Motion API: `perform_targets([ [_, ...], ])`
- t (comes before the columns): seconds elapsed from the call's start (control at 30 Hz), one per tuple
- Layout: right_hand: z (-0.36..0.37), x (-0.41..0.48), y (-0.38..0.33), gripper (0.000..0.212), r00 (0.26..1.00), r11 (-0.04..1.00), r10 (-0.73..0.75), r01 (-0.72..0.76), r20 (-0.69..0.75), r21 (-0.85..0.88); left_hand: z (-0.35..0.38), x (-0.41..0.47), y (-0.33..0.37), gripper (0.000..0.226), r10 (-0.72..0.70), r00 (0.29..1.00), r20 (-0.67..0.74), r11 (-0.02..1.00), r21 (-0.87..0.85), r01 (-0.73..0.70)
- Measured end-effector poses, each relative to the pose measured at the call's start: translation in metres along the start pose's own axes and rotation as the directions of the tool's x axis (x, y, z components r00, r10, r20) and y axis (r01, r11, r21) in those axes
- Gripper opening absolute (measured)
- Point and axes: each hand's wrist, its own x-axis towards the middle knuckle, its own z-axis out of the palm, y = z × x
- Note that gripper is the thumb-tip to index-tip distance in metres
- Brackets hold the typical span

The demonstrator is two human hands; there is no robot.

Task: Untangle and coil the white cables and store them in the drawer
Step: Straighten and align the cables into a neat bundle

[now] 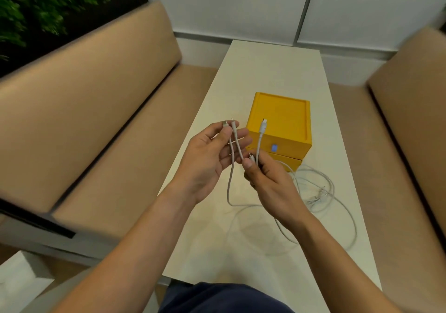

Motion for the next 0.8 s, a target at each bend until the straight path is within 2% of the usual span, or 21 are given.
perform_targets([
  [0.13,-0.002,0.001,-0.001,0.026,1.000,0.996,-0.004,0.006,0.024,-0.093,0.001,0.001,-0.002,0.024,0.009,1.000,0.004,0.998,0.069,-0.009],
  [0.23,-0.004,-0.001,-0.004,0.031,0.999,0.997,0.022,-0.020,0.026,-0.070,0.000,0.002,-0.001,0.019,0.033,0.999,-0.019,0.998,0.055,-0.032],
  [0.3,-0.002,-0.002,-0.005,0.029,0.998,0.998,0.044,-0.046,-0.038,-0.040,0.000,0.004,0.000,0.016,0.054,0.998,-0.042,0.998,0.011,-0.054],
  [0.37,-0.002,-0.001,-0.003,0.027,0.987,0.994,-0.001,-0.017,-0.160,-0.109,0.000,0.006,0.001,0.014,0.067,0.995,-0.069,0.998,-0.004,-0.067],
  [0.47,-0.008,0.006,-0.011,0.035,0.965,0.988,-0.067,0.029,-0.253,-0.151,0.003,0.006,-0.001,0.012,0.082,0.994,-0.075,0.995,0.058,-0.078],
  [0.63,-0.010,0.017,-0.027,0.048,0.980,0.996,-0.039,0.022,-0.197,-0.085,0.011,0.000,-0.011,0.009,0.105,0.993,-0.060,0.990,0.105,-0.098],
  [0.7,-0.007,0.019,-0.028,0.043,0.985,1.000,-0.019,0.020,-0.173,0.002,0.013,0.000,-0.013,0.016,0.117,0.991,-0.063,0.988,0.108,-0.110],
  [0.8,-0.006,0.019,-0.028,0.018,0.978,0.992,-0.044,0.067,-0.204,0.108,0.013,-0.001,-0.014,0.028,0.130,0.988,-0.081,0.984,0.131,-0.119],
])
